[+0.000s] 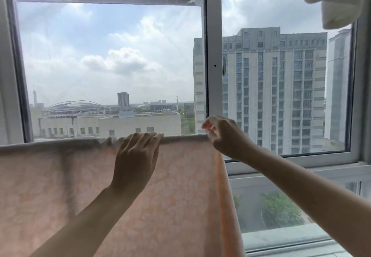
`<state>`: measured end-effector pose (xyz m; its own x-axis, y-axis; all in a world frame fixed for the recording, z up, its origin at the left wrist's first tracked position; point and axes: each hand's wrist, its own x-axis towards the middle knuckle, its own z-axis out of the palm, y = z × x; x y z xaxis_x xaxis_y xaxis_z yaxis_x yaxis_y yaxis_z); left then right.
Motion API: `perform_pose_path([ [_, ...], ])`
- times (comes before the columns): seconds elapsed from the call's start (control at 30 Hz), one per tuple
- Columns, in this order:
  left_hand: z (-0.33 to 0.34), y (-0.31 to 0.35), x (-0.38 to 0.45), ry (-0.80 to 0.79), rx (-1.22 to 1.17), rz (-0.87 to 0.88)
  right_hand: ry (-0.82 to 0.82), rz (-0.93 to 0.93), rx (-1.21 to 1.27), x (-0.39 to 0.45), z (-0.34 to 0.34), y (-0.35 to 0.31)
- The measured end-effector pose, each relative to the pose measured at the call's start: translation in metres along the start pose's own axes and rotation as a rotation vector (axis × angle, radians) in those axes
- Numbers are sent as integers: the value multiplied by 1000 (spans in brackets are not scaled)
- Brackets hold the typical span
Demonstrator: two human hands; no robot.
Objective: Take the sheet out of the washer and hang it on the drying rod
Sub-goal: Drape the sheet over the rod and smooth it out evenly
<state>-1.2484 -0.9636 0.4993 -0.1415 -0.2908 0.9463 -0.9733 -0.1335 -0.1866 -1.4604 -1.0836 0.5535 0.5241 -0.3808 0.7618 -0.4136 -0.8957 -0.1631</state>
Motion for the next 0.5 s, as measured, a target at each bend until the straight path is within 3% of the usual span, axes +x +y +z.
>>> perform_pose_path([
  [0.13,1,9,5,-13,-50,8,-85,-82,2,5,11,-10],
  [0.37,5,25,12,-66,-135,101,79,23,-9,6,11,0],
  [0.5,4,1,2,-56,-60,48,130,60,24,-1,9,9],
])
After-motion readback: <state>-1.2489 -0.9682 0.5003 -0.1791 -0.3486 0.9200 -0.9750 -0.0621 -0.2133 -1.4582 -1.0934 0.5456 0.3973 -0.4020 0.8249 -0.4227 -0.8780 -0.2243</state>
